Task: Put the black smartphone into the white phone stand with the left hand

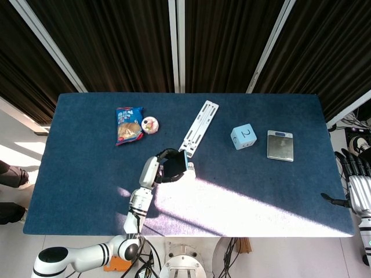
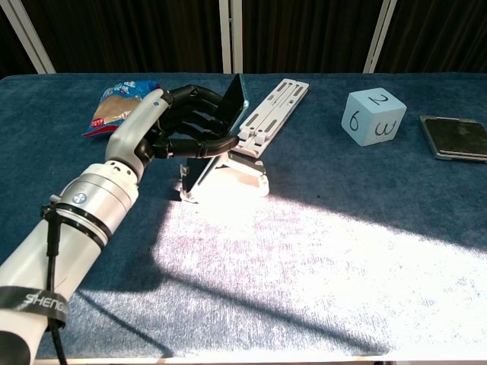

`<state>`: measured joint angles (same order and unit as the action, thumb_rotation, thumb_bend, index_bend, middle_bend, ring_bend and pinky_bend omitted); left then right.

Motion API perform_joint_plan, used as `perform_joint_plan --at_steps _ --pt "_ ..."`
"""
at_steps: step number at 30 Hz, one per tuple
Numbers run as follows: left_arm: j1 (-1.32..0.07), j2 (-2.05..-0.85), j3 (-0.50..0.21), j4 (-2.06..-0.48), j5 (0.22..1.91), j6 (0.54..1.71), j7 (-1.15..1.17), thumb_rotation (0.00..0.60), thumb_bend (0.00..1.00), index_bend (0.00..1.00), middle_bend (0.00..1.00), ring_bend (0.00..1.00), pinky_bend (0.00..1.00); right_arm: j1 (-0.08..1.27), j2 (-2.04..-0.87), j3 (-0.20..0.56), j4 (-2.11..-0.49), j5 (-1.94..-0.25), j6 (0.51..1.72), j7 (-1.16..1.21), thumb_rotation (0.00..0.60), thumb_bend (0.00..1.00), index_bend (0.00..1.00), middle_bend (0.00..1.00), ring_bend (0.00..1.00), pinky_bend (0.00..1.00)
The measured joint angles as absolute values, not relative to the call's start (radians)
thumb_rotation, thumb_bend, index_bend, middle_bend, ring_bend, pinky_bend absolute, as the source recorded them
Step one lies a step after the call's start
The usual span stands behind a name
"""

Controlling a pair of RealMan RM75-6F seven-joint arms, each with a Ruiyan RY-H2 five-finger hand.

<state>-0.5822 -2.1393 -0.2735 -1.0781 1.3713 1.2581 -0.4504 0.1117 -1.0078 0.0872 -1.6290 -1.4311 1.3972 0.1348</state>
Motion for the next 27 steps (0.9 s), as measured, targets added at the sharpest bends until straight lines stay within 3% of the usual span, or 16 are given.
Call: perform_joint_plan --at_steps 6,14,22,25,27 --pt "-0.580 -2.141 -0.270 -1.076 1.374 1.259 -0.451 0.600 0.18 0.51 0.56 0.40 0.49 0.112 -1.010 0.088 -1.629 -1.429 1.396 0.133 0.600 0.16 0.00 0.05 0.00 0.03" --pt "-0.580 -2.139 -0.263 -1.072 1.377 1.248 -0.450 0.600 0.11 0.36 0.43 0.29 0.43 0.110 -1.009 0.089 -1.631 -1.427 1.397 0.132 0.600 0.16 0.00 0.05 0.00 0.03" --pt "-0.578 -2.131 -0.243 -1.072 1.392 1.244 -0.444 0.600 0.08 0.02 0.21 0.11 0.27 0.110 -1.011 0.090 -1.627 -1.430 1.398 0.137 0.600 0.16 0.00 0.05 0.00 0.03" --pt "-0.578 -2.127 -0.238 -1.073 1.395 1.241 -0.433 0.600 0.07 0.00 0.09 0.01 0.15 0.109 -1.011 0.090 -1.626 -1.432 1.400 0.139 0.600 0.15 0.00 0.05 0.00 0.03" --pt "-0.577 -2.124 -0.236 -1.078 1.398 1.244 -0.425 0.600 0.06 0.00 0.05 0.00 0.10 0.109 -1.012 0.090 -1.624 -1.433 1.402 0.142 0.600 0.16 0.00 0.05 0.00 0.03"
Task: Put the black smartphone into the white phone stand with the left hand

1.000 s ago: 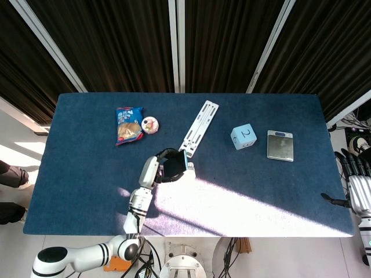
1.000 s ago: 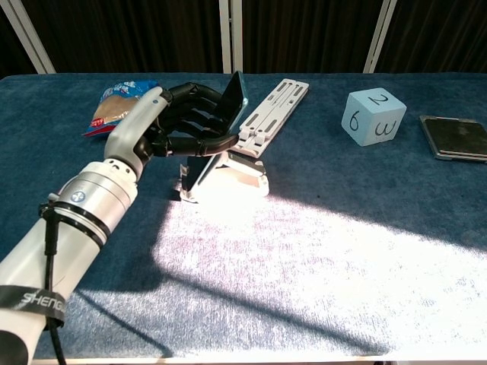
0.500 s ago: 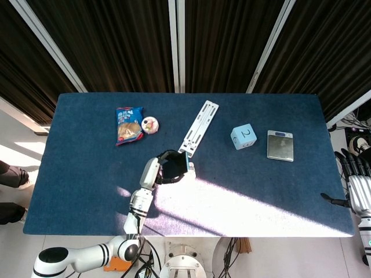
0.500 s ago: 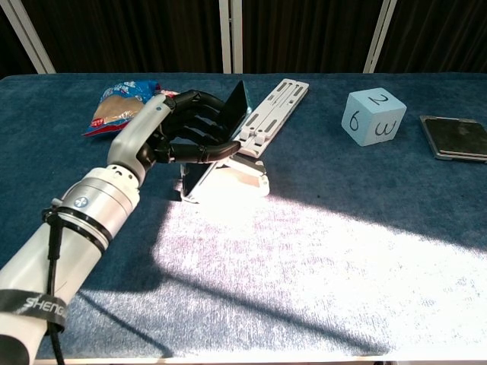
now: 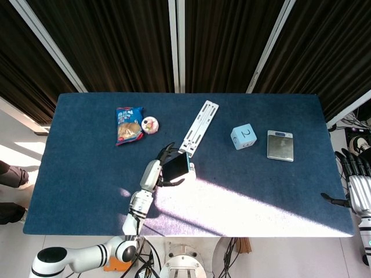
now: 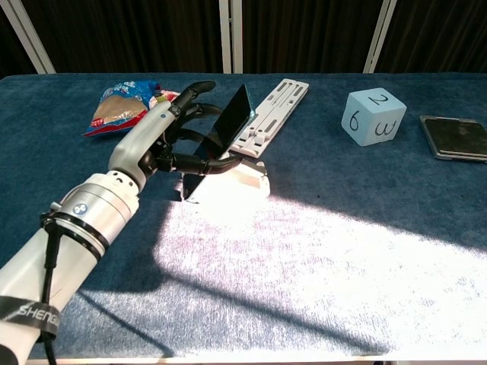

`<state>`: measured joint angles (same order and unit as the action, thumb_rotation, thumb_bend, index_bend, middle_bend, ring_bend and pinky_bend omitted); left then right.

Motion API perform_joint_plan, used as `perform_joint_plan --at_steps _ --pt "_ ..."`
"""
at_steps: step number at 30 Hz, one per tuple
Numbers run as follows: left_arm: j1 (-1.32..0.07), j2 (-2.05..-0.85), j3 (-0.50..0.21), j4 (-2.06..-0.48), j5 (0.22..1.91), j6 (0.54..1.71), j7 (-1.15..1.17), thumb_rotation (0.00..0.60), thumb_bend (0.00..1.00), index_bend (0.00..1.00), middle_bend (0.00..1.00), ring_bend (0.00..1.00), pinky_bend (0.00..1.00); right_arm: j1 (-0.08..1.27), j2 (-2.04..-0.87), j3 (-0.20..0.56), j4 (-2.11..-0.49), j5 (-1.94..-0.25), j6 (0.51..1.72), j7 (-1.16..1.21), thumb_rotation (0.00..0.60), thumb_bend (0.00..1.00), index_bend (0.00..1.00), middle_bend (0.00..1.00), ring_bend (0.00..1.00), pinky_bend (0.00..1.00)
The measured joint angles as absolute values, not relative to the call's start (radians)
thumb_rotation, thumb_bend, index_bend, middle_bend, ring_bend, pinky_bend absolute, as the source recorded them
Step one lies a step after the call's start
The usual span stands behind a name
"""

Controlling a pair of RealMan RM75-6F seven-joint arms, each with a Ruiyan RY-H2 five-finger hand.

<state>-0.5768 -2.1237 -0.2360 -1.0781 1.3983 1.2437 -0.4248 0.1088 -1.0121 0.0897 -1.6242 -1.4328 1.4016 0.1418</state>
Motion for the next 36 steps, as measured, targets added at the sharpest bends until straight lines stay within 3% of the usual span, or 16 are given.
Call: perform_joint_plan --at_steps 12,22,29,36 --pt "-0.564 -1.996 -0.199 -1.195 1.414 1.227 -0.273 0.600 0.01 0.00 0.00 0.00 0.00 0.110 -1.011 0.094 -1.615 -1.436 1.404 0.157 0.600 0.16 0.00 0.05 0.00 0.03" --pt "-0.473 -1.608 -0.162 -1.472 1.332 1.220 0.051 0.600 0.01 0.03 0.05 0.00 0.00 0.111 -1.023 0.089 -1.584 -1.435 1.389 0.202 0.600 0.15 0.00 0.05 0.00 0.02" --pt "-0.335 -1.378 -0.095 -1.519 1.332 1.343 0.143 0.600 0.02 0.07 0.06 0.00 0.00 0.112 -1.031 0.086 -1.566 -1.461 1.397 0.250 0.600 0.16 0.00 0.05 0.00 0.02" --pt "-0.207 -1.244 -0.012 -1.559 1.381 1.453 0.087 0.600 0.02 0.07 0.06 0.00 0.00 0.121 -1.043 0.082 -1.548 -1.519 1.423 0.277 0.600 0.15 0.00 0.05 0.00 0.02"
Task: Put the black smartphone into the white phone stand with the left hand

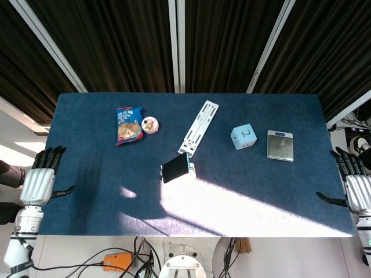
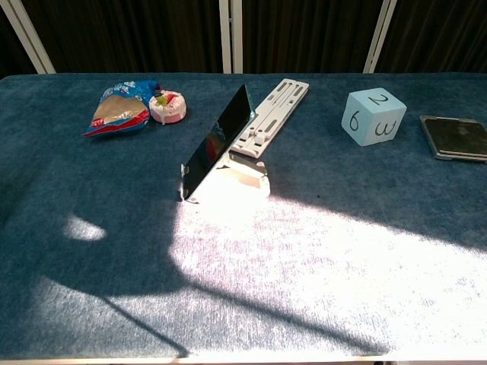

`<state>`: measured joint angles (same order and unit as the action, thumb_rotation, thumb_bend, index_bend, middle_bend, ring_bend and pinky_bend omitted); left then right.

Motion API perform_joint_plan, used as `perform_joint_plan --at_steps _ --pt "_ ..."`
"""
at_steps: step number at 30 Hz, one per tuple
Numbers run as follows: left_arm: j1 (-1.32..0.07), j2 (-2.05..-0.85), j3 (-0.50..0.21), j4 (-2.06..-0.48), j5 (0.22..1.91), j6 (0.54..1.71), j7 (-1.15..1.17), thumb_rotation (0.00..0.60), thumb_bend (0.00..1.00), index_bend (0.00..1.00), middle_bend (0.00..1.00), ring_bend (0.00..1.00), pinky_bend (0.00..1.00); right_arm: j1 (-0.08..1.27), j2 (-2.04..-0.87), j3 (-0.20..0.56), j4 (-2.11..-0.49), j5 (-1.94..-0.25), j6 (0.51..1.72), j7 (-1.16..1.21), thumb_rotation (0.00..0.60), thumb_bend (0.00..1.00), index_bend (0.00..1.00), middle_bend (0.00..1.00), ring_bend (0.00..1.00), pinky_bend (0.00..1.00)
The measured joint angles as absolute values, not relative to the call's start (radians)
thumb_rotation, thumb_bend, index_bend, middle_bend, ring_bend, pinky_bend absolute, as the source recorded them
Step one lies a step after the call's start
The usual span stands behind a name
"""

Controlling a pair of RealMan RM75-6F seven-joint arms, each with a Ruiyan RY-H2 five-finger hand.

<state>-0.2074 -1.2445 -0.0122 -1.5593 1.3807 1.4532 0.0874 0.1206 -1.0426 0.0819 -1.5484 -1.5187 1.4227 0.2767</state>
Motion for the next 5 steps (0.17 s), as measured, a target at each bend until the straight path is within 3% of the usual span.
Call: perform_joint_plan --at_steps 5 --pt "-0.139 -1.183 0.019 -1.589 1.408 1.510 0.018 0.600 0.02 0.07 0.06 0.00 0.00 0.148 -1.061 0.077 -1.541 -1.543 1.403 0.275 0.600 0.16 0.00 0.05 0.00 0.02"
